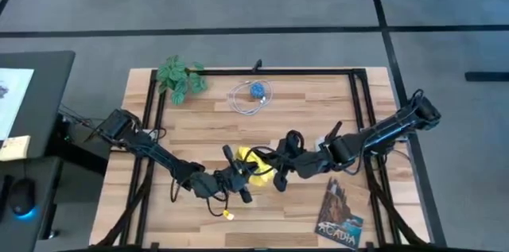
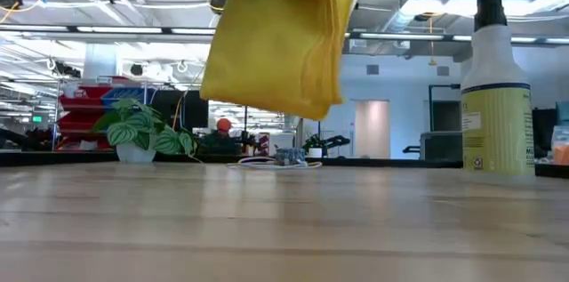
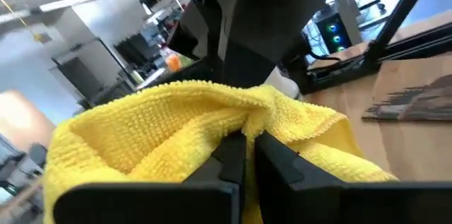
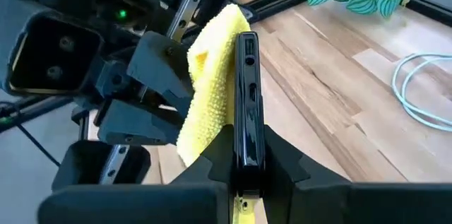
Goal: Apply microfiber cloth
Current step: Wipe the front of the cellphone using a microfiber cloth
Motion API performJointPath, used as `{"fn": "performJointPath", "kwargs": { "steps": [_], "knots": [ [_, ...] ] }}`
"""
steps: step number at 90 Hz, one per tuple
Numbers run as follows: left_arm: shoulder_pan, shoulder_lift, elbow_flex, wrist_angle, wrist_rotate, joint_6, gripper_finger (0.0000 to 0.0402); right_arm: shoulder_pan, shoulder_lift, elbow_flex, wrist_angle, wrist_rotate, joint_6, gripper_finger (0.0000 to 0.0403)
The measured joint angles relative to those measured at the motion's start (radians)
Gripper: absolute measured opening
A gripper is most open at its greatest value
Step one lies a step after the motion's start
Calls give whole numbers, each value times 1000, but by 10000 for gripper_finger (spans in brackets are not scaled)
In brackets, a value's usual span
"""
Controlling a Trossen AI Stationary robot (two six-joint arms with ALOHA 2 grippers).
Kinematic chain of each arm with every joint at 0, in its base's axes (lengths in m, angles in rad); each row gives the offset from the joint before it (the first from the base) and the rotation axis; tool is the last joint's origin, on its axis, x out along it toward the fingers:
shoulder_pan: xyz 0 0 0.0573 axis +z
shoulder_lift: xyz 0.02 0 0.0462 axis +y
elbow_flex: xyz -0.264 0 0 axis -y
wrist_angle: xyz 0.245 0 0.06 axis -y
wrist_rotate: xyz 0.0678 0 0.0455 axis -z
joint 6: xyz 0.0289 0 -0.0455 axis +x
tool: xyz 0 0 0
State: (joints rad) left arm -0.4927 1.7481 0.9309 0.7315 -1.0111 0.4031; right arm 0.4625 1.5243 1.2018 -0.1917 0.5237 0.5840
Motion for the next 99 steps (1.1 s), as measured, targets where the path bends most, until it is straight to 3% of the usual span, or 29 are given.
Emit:
{"fn": "performJointPath", "kwargs": {
  "steps": [16, 58, 85, 99],
  "knots": [
    [2, -1, 1, -157, 0, -159, 0, 0, -26, 11, -30, -6, -46, 23],
    [3, 3, -4, -365, -12, -336, 0, 1, -34, 133, -178, 1, -93, 23],
    [37, 6, -8, -329, -25, -304, 0, 16, -39, 168, -308, -46, -21, 23],
    [103, 7, -8, -180, 136, -124, 0, 30, -37, 166, -414, 29, 44, 22]
  ]
}}
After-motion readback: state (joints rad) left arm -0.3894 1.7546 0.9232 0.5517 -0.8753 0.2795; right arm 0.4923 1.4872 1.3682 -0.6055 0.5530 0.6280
